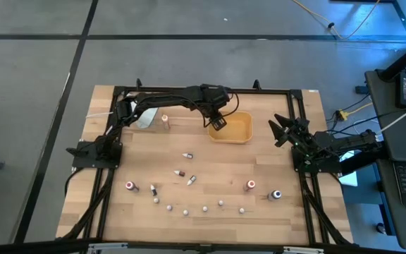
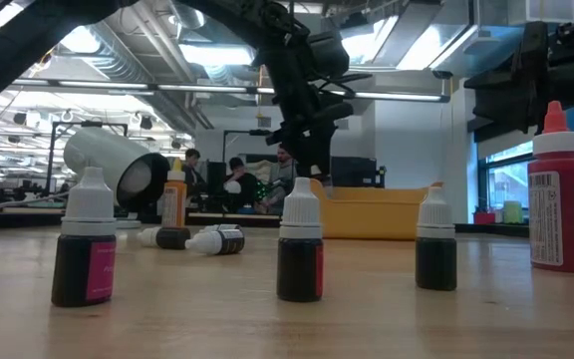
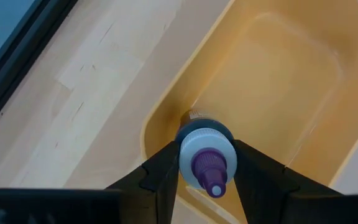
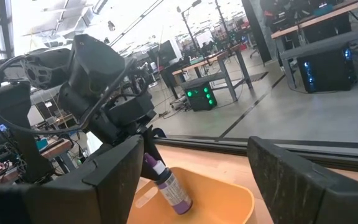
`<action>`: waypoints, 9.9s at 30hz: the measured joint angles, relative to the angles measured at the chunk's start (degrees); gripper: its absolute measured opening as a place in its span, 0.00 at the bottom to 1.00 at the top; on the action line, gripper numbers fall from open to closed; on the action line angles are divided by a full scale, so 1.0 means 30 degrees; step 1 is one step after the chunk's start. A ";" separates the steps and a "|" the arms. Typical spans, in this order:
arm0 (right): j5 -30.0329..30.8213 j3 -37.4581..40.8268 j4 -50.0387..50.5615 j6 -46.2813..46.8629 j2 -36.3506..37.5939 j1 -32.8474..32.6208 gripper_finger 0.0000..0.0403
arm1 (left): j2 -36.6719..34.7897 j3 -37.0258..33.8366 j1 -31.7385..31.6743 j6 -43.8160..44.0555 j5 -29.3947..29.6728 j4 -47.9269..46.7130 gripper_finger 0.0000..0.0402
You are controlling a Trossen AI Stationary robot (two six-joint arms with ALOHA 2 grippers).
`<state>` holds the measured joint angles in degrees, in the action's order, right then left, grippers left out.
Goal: Pick & Place food coloring
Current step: Put the large violet food coloring bottles into the yellow bin
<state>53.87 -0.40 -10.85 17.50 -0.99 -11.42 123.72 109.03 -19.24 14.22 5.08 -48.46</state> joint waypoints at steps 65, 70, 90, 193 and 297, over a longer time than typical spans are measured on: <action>0.0002 0.0005 0.0000 0.0007 -0.0003 -0.0004 0.72 | -0.0721 0.0000 0.0307 -0.0515 -0.0090 0.0245 0.45; 0.0000 0.0006 0.0000 0.0058 -0.0006 0.0000 0.72 | -0.0721 0.0000 0.0399 -0.0510 -0.0709 0.0246 0.45; 0.0001 0.0006 0.0000 0.0007 0.0000 -0.0001 0.72 | -0.0721 0.0000 0.0406 -0.0517 -0.2565 0.0537 0.46; 0.0022 0.0000 0.1718 0.0015 -0.0005 0.0000 0.72 | 0.2609 -0.0029 0.1633 -1.3242 0.0418 0.5440 0.34; -1.5868 -2.5186 2.2246 -0.4820 -2.1986 0.1507 0.30 | -0.5613 -0.3364 0.0476 -0.0945 -1.2563 0.8413 0.58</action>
<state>6.26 -75.96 55.89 3.04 -66.95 -6.90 106.88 98.94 -17.81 11.38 -32.61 -23.22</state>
